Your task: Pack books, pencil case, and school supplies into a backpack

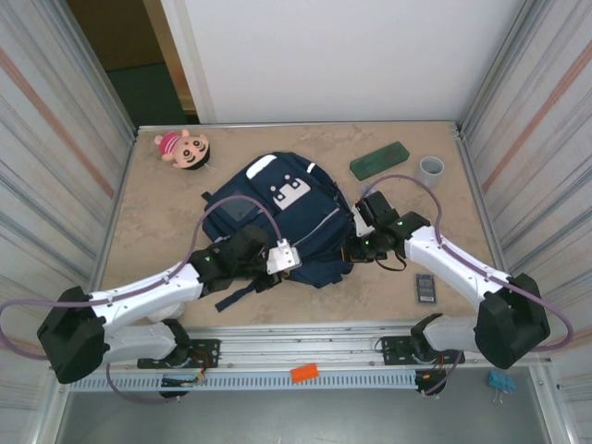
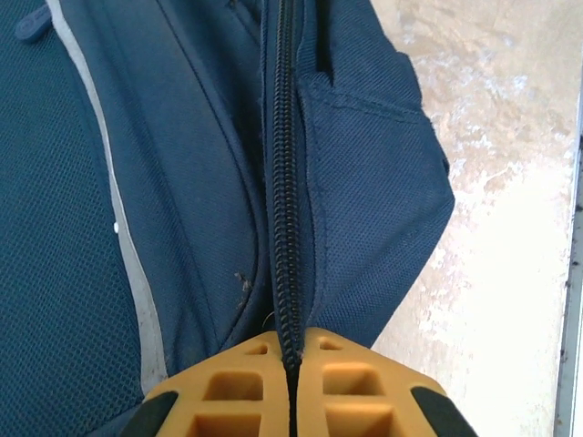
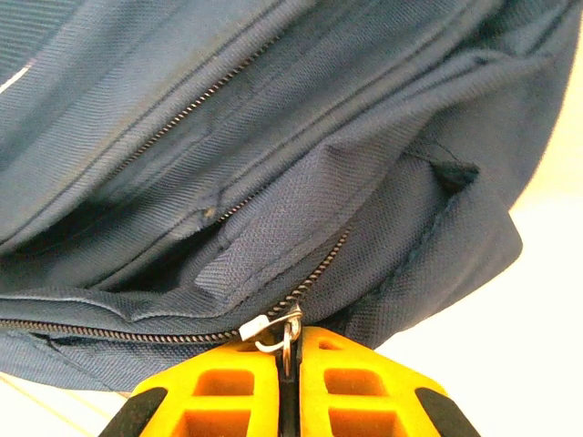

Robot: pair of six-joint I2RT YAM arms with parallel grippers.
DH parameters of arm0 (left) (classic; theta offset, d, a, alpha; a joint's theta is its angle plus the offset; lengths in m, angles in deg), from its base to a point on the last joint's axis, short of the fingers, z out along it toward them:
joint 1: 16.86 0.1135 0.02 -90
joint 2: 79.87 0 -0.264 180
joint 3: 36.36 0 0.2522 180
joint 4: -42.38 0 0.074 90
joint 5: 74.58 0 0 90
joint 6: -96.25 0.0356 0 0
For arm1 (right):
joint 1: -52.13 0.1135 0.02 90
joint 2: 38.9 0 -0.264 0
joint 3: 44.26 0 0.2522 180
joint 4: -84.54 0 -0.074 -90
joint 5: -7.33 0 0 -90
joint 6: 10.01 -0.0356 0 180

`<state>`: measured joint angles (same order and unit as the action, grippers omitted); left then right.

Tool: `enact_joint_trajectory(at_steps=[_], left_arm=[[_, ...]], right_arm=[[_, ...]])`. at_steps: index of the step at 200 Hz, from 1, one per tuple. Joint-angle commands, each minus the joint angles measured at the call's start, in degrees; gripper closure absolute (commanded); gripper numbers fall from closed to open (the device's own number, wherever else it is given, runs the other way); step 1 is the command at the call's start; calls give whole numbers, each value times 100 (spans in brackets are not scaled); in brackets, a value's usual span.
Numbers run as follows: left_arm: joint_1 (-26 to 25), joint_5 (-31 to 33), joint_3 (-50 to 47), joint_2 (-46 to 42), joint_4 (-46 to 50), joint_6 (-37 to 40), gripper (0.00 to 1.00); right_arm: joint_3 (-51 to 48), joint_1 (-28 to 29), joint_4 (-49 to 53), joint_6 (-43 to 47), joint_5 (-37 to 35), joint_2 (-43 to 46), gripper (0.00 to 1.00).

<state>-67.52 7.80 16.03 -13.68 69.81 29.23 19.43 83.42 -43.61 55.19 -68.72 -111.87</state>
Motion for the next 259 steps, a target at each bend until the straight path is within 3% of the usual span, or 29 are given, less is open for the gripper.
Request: enact_joint_trajectory(at_steps=[1,23,46,67,96,118,147,168,202,234,243,259], left_arm=[[110,277,-61,-328,423,114,87],[92,-176,17,-455,461,-52,45],[-272,-247,143,-352,54,-380,30],[-634,-20,396,135,-217,-399,29],[-749,208,765,1057,-471,-440,33],[-730,419,855,1536,-705,-440,50],[-667,277,882,1652,-438,-275,89],[-608,147,528,1148,-304,-62,98],[-202,187,128,241,516,388,99],[65,85,83,-180,1062,665,91],[65,-21,86,-228,1028,653,82],[-11,-266,221,-214,908,422,51]], right_arm=[[-197,68,-393,43,433,131,95],[-291,337,-771,-49,964,200,97],[-197,521,-653,88,1200,212,98],[-184,622,-592,135,1466,213,99],[-230,620,-437,155,1411,319,100],[-238,555,-376,168,1435,419,100],[-251,216,-145,177,1136,452,100],[-315,-306,-47,263,940,357,100],[-244,-410,-178,528,1250,112,100],[-186,165,-509,564,1698,71,100],[-202,335,-607,539,1805,80,100],[-245,534,-807,428,1988,122,100]])
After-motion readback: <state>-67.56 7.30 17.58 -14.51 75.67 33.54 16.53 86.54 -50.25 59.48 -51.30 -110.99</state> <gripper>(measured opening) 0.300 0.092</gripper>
